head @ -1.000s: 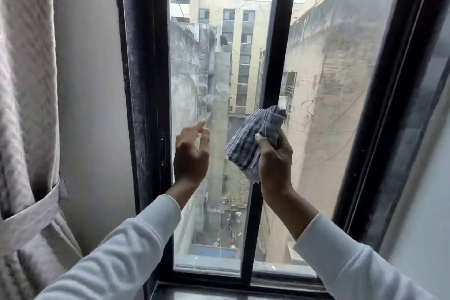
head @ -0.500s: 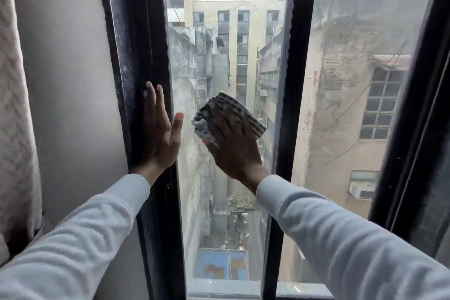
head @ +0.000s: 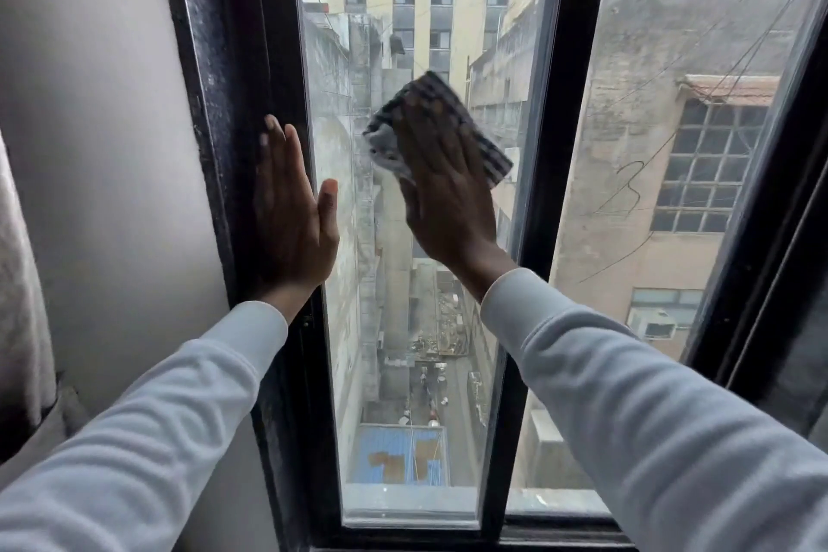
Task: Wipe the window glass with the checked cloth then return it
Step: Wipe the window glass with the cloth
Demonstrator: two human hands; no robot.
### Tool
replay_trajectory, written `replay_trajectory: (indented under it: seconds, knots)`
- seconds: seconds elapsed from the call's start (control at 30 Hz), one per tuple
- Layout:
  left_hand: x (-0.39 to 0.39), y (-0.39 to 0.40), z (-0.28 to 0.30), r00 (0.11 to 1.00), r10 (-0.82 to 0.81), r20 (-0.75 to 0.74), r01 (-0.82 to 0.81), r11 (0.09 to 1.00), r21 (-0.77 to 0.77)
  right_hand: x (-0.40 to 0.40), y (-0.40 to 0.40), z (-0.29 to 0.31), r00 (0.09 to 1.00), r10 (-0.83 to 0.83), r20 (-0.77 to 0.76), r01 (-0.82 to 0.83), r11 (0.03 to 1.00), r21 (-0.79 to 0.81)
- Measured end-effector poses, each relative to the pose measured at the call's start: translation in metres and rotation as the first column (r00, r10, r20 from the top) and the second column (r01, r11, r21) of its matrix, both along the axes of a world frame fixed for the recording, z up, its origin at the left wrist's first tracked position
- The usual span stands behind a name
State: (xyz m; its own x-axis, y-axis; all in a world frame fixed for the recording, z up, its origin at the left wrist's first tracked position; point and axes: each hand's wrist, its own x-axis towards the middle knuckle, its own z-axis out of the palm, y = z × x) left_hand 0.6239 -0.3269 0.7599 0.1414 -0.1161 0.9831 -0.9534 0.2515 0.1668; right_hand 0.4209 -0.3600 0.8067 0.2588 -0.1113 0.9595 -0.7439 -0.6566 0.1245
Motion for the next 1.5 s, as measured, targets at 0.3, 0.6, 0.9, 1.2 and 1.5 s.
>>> replay_trajectory:
  seconds: [0.3, 0.6, 0.9, 1.2, 1.5]
  knots:
    - [-0.001, 0.005, 0.002, 0.993, -0.112, -0.032, 0.113, 0.993, 0.032, 0.004, 0.005, -0.003, 0.986, 0.035, -0.160, -0.055, 0.991, -0.121]
    - [-0.008, 0.017, 0.006, 0.985, -0.154, -0.072, 0.159, 0.985, 0.065, -0.004, 0.021, -0.081, 0.954, 0.034, -0.299, -0.047, 0.998, -0.036]
    - [-0.004, 0.019, 0.005, 0.973, -0.217, -0.075, 0.225, 0.967, 0.117, -0.020, 0.015, -0.101, 0.997, 0.071, 0.006, -0.071, 0.995, 0.067]
    - [-0.002, 0.018, 0.005, 0.965, -0.246, -0.089, 0.255, 0.961, 0.109, -0.008, -0.004, -0.002, 0.993, 0.072, -0.094, -0.076, 0.996, -0.044]
    - [-0.013, 0.035, 0.003, 0.963, -0.185, -0.194, 0.216, 0.964, 0.154, -0.065, 0.021, -0.160, 0.715, 0.192, -0.672, -0.033, 0.970, 0.242]
